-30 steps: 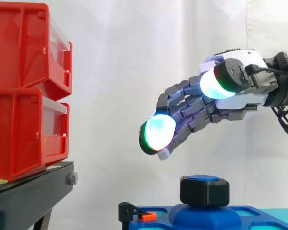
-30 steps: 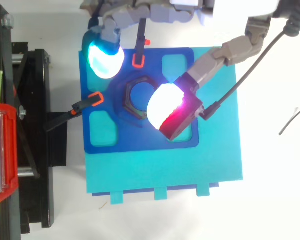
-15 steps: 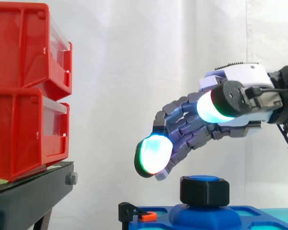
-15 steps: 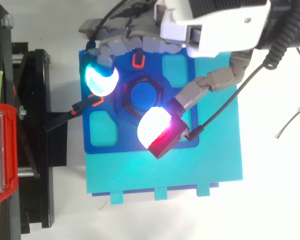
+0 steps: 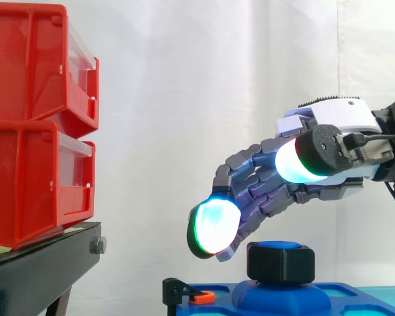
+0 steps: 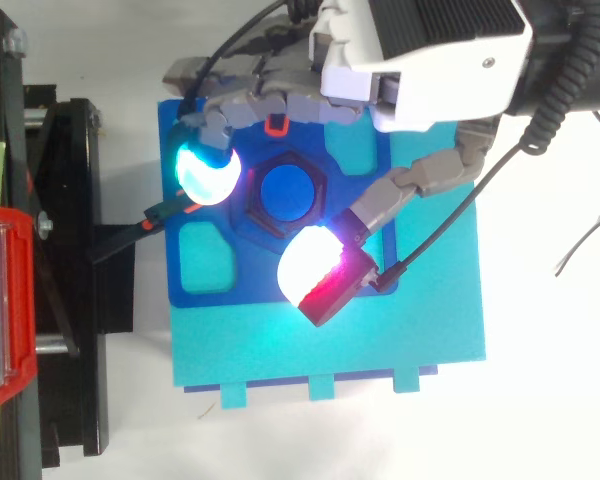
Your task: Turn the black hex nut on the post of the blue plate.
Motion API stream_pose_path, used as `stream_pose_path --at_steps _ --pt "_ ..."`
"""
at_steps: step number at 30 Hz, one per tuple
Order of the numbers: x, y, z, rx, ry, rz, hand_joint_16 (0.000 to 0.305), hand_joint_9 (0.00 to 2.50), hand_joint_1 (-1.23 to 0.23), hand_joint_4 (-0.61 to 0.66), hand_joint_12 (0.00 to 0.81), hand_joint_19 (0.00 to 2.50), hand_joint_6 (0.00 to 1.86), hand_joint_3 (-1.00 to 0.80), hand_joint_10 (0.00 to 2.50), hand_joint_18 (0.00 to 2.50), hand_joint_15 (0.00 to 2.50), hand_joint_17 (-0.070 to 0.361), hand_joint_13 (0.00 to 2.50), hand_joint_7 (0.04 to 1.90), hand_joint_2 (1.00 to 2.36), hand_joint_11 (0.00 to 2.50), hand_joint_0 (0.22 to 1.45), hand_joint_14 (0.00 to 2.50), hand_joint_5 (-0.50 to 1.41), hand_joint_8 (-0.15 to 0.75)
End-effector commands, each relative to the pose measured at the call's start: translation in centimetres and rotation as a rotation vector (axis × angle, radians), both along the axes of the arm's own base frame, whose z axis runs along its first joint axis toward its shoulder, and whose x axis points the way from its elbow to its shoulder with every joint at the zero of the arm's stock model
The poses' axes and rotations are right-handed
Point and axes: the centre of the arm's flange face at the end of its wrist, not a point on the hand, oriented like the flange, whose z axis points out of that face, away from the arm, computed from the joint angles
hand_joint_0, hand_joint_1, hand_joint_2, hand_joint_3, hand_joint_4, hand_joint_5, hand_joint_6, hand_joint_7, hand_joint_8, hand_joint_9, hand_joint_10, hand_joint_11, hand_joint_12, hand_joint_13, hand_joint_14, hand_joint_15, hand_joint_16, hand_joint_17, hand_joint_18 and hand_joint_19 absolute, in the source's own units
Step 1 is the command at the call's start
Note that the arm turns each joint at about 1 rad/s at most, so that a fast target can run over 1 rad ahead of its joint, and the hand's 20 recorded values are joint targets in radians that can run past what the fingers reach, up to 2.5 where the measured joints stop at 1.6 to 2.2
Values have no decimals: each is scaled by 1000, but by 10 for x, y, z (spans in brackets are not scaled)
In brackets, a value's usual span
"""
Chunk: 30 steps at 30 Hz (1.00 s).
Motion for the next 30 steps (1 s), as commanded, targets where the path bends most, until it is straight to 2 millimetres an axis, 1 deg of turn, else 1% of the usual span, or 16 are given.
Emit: stream_pose_path --at_steps 1,15,30 --pt "-1 0 -1 0 6 2 67 304 -462 413 570 346 503 -500 3 378 472 150 461 807 1000 40 465 4 -253 449" --pt "-5 -2 -4 2 43 2 67 311 -464 421 569 357 503 -500 2 385 479 151 466 803 1000 42 468 4 -255 454" --pt "-8 -9 -5 3 54 -2 67 313 -466 420 574 358 503 -500 0 395 481 151 474 801 1000 52 471 5 -254 454"
